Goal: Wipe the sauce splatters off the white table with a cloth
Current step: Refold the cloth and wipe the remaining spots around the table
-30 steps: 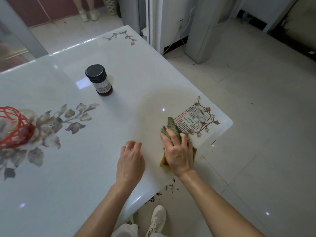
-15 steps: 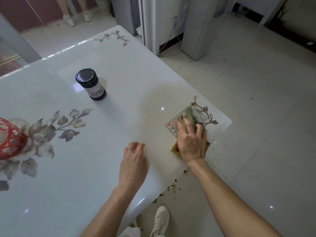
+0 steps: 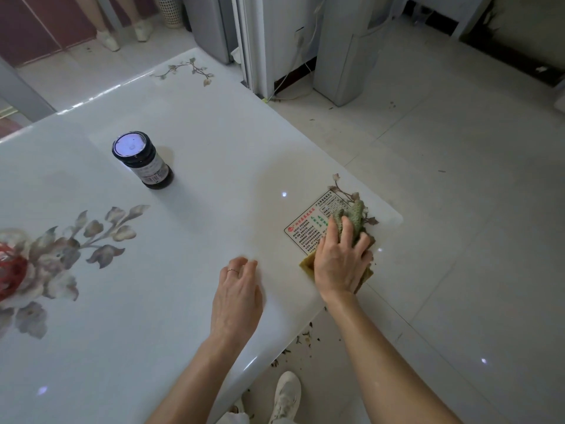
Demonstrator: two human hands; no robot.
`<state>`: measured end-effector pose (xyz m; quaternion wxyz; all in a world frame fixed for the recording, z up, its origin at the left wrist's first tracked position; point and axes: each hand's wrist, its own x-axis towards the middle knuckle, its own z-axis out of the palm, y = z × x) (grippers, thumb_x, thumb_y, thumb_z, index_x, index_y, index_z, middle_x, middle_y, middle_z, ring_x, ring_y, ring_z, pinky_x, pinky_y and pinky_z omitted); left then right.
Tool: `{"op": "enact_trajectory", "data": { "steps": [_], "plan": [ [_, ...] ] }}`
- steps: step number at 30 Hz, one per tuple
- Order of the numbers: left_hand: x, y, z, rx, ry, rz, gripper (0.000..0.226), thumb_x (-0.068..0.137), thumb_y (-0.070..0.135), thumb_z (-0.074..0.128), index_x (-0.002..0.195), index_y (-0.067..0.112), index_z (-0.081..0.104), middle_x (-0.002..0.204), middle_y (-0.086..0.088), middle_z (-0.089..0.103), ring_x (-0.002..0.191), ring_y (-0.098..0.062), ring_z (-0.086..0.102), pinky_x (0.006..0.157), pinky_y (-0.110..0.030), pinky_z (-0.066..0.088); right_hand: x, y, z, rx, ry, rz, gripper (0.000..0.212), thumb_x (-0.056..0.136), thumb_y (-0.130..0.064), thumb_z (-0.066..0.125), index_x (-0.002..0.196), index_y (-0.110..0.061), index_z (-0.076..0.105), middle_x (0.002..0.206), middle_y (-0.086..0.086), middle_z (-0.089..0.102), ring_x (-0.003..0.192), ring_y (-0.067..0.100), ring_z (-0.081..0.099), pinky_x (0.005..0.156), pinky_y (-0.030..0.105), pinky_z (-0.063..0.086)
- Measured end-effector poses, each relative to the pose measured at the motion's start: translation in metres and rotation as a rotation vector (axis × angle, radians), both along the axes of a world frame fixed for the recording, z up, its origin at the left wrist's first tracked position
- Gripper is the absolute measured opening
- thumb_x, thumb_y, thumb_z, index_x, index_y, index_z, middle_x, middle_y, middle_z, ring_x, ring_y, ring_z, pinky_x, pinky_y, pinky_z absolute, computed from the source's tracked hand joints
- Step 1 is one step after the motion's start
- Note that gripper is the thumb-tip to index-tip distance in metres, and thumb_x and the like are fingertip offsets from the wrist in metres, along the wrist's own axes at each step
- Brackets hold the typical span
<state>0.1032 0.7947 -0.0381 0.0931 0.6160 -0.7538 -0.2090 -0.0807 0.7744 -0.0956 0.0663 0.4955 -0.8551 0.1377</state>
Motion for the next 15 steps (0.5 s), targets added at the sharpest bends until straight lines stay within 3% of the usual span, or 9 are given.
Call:
{"op": "enact_trajectory", "data": {
  "steps": [3, 6, 11, 15],
  "plan": [
    [-0.004, -0.001, 0.0, 0.004, 0.001, -0.014, 0.037, 0.085, 0.005, 0.051, 0.122, 0.009, 0.052, 0.125, -0.011, 0.047, 0.104, -0.03, 0.048, 0.076, -0.033, 0.048, -0.01, -0.001, -0.001, 0.015, 0.018, 0.053, 0.043, 0.09, -0.027, 0.065, 0.132, -0.018, 0.061, 0.139, 0.008, 0.054, 0.104, 0.033, 0.046, 0.073, 0.04, 0.043],
    [-0.006, 0.0, 0.003, 0.0, -0.005, -0.023, 0.04, 0.085, 0.006, 0.051, 0.124, 0.01, 0.05, 0.128, -0.009, 0.045, 0.106, -0.028, 0.046, 0.078, -0.031, 0.047, -0.029, -0.018, 0.002, 0.047, -0.026, -0.039, 0.044, 0.091, -0.034, 0.063, 0.132, -0.019, 0.059, 0.14, 0.008, 0.051, 0.107, 0.033, 0.04, 0.077, 0.043, 0.042],
    [-0.002, 0.004, 0.009, 0.003, -0.009, -0.008, 0.043, 0.083, 0.004, 0.052, 0.126, 0.009, 0.049, 0.131, -0.011, 0.044, 0.11, -0.03, 0.045, 0.081, -0.032, 0.045, -0.032, -0.022, 0.006, 0.157, -0.168, -0.225, 0.064, 0.095, -0.055, 0.052, 0.148, -0.023, 0.04, 0.158, 0.01, 0.025, 0.124, 0.037, 0.029, 0.089, 0.046, 0.04],
    [0.004, 0.011, 0.009, 0.005, 0.001, 0.005, 0.042, 0.083, 0.004, 0.051, 0.125, 0.008, 0.05, 0.13, -0.011, 0.045, 0.109, -0.03, 0.046, 0.081, -0.032, 0.046, -0.025, -0.009, 0.008, 0.194, -0.262, -0.321, 0.073, 0.095, -0.062, 0.045, 0.154, -0.024, 0.027, 0.161, 0.012, 0.012, 0.128, 0.039, 0.026, 0.094, 0.047, 0.041]
  ]
}}
